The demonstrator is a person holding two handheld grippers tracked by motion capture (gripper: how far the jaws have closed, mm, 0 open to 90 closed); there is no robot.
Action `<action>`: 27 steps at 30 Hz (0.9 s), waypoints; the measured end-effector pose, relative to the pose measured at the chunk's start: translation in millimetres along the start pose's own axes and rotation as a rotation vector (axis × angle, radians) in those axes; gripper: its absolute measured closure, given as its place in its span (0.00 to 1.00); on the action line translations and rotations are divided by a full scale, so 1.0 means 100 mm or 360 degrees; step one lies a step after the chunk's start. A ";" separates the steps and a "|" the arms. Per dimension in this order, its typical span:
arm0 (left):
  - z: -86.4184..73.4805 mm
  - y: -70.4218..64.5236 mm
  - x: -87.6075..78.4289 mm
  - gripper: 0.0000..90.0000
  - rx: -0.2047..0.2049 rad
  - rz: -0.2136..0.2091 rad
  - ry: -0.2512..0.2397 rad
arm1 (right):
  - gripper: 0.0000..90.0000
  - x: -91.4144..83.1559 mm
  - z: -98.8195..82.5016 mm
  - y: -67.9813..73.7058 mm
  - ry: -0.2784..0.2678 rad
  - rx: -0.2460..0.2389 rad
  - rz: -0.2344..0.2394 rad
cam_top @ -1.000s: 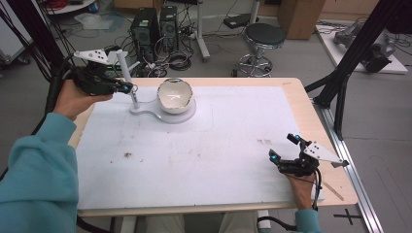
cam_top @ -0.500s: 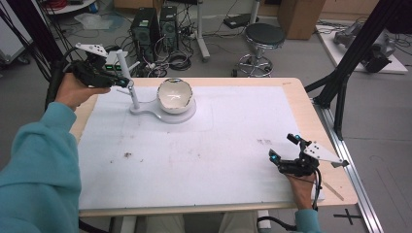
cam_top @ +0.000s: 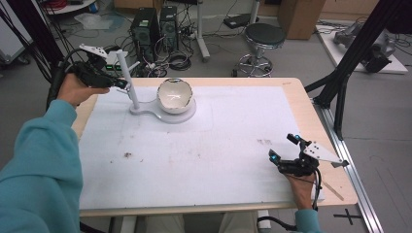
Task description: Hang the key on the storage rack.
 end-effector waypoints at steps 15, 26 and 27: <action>-0.06 0.16 0.05 0.98 -0.0057 0.0008 0.0022 | 0.01 0.00 0.00 0.00 -0.0004 0.0006 0.0001; -0.09 0.25 0.07 0.98 -0.0072 0.0014 0.0033 | 0.01 0.00 0.00 0.00 -0.0001 0.0005 0.0003; -0.09 0.25 0.07 0.98 -0.0070 0.0015 0.0035 | 0.01 0.00 0.00 0.00 -0.0002 0.0009 0.0002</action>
Point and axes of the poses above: each handheld gripper's, and its own axes: x roughly forward along the jaws, z roughly out of its top, y roughly to its left, the point moved 1 cm from there along x, roughly forward along the jaws, and after that the axes turned 8 degrees about -z, right-handed, at the moved point
